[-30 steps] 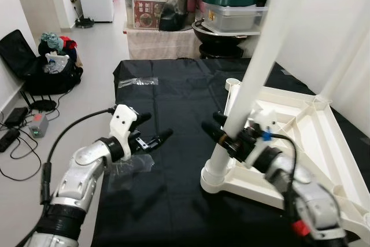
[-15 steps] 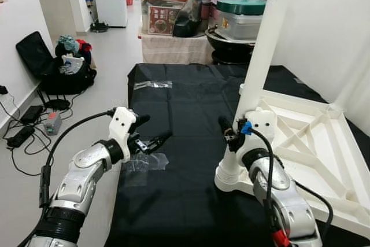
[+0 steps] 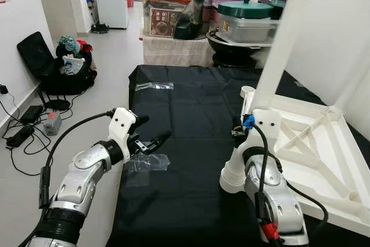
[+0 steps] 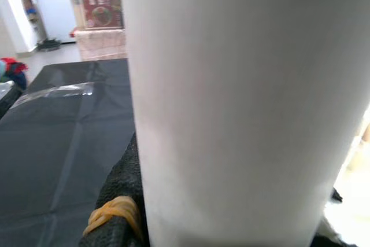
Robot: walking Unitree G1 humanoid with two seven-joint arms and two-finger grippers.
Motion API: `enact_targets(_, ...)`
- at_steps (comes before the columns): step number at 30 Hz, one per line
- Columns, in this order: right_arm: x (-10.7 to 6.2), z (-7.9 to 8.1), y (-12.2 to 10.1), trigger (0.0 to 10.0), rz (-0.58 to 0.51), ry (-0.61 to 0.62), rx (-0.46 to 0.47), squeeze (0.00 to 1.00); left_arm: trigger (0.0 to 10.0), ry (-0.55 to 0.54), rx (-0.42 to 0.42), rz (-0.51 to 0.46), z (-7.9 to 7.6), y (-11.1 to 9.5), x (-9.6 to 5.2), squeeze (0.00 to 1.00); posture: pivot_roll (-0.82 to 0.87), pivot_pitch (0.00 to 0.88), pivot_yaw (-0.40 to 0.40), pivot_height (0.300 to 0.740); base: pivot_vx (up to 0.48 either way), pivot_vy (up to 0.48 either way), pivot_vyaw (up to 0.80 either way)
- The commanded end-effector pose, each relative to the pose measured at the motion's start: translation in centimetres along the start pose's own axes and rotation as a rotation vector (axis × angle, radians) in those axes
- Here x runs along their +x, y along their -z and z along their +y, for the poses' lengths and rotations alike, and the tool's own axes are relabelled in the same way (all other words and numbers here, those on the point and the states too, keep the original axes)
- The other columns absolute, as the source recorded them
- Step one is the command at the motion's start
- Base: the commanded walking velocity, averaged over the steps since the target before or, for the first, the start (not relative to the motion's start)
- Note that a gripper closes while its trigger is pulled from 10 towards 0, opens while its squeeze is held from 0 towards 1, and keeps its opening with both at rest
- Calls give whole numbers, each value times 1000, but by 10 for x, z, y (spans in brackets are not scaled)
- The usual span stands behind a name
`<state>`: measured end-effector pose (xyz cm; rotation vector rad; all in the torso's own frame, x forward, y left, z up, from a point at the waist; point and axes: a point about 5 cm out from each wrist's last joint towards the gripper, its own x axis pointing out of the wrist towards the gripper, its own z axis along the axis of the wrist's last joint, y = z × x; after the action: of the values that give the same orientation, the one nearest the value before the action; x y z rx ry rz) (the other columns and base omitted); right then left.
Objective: Building children table
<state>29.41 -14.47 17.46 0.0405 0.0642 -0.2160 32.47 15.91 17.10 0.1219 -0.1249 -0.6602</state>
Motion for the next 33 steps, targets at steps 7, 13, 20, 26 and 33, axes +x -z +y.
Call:
enact_targets(7, -1, -19, 30, 0, 84, -4, -41, 0, 10000, -9, 13, 7, 1, 1, 3, 0, 53, 0, -73, 740, 0, 0, 0)
enact_targets(13, -13, 8, 16, 0, -96, -300, -50, 0, 10000, -7, 11, 8, 0, 1, 3, 0, 52, 0, -72, 740, 0, 0, 0)
enact_targets(20, -19, 12, 27, 0, -69, -411, -43, 0, 10000, -3, 11, 8, -1, 0, 2, 0, 53, 0, -72, 740, 0, 0, 0)
enact_targets(26, -12, 8, 37, 0, -4, -426, 4, 0, 10000, 4, 11, 6, -4, -1, 4, 0, 56, 0, -70, 740, 0, 0, 0)
enact_targets(33, 16, -5, -15, 0, -173, -500, -77, 0, 10000, 13, 15, -1, -4, -4, 6, 0, 53, 0, -68, 740, 0, 0, 0)
